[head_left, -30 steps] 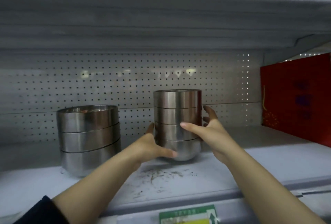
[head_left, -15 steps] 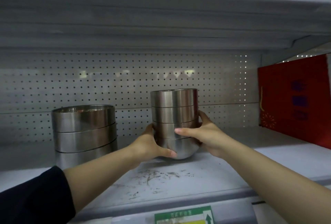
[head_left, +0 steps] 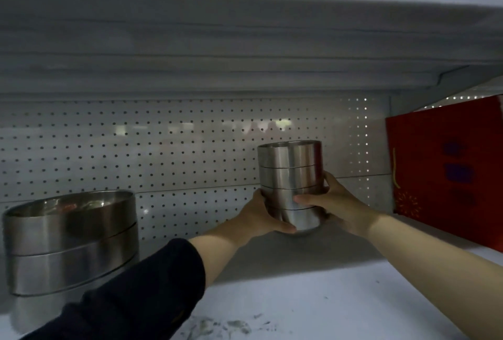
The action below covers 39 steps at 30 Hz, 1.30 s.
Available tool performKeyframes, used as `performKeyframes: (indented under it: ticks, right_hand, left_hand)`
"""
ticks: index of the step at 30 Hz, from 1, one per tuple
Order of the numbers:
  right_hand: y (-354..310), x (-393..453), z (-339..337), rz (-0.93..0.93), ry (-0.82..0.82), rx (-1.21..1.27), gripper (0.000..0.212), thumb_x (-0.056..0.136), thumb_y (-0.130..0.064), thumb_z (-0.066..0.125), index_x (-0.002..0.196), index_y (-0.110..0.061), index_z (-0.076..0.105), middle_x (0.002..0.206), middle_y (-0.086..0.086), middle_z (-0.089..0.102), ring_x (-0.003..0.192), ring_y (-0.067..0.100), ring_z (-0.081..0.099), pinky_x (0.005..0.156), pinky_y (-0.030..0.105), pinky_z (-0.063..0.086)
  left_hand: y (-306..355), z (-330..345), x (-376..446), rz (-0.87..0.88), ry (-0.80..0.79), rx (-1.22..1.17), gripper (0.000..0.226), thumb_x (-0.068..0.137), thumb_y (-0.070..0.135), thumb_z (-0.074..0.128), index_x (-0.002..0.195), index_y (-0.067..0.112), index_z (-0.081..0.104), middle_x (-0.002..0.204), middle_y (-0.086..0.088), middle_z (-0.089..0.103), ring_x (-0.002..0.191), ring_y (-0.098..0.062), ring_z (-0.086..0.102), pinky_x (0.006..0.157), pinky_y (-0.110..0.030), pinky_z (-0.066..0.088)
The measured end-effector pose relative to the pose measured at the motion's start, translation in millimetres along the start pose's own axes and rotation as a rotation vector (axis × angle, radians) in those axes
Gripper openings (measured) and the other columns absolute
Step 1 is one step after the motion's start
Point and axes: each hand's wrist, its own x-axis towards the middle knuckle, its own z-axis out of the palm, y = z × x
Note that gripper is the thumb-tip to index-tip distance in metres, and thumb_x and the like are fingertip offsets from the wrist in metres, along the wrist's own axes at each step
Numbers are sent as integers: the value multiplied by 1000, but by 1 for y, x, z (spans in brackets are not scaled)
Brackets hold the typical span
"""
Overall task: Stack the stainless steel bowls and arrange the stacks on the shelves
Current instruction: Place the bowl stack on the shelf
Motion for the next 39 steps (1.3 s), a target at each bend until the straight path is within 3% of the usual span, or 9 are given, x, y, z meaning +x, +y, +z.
performKeyframes:
  ticks: [4,9,12,21,31,36,39]
  right_hand:
    - [18,10,-17,18,15,30,87,58,-13,86,131,-29,42,110,-6,67,89,5,67,58,17,53]
    - [34,16,-24,52,59,22,78,63,-15,84,124,-33,39,106,-10,61,92,4,59,55,15,50]
    - [40,20,-26,62,96,26,78,64,-13,84,126,-31,39,109,-7,61,94,6,59,64,20,48]
    - [45,31,-27,77,128,-28,89,67,-15,83,139,-26,33,101,-13,57,86,0,55,59,17,42]
    - [49,34,-27,60,115,-5,92,66,-17,83,140,-28,32,102,-14,57,88,1,54,61,19,42]
    - [33,26,-20,38,135,-28,100,55,-32,84,140,-31,31,127,1,56,93,4,56,65,16,44]
    - [-1,13,-6,-109,333,-66,118,41,-57,78,144,-37,24,145,3,40,119,14,46,90,24,37]
  left_hand:
    - [-6,17,22,-13,-49,26,105,54,26,89,139,19,26,142,0,42,128,-19,41,100,-29,38]
    - [-13,25,36,-17,-87,48,106,56,25,88,141,19,23,145,0,38,131,-20,37,97,-27,36]
    - [-14,27,39,-9,-93,39,108,57,23,88,142,19,22,145,0,37,131,-19,37,93,-23,34]
    - [-17,28,45,-23,-93,28,110,58,23,87,143,18,18,147,-2,35,133,-20,35,98,-26,35]
    - [-17,28,42,-33,-93,24,111,58,24,87,144,21,16,149,-3,32,134,-20,33,100,-28,35]
    - [1,23,19,-70,-78,68,112,64,16,83,147,16,8,150,-5,30,137,-22,30,107,-32,30]
    - [25,7,-27,0,-57,145,107,70,19,80,147,22,7,149,-5,31,134,-23,34,101,-27,32]
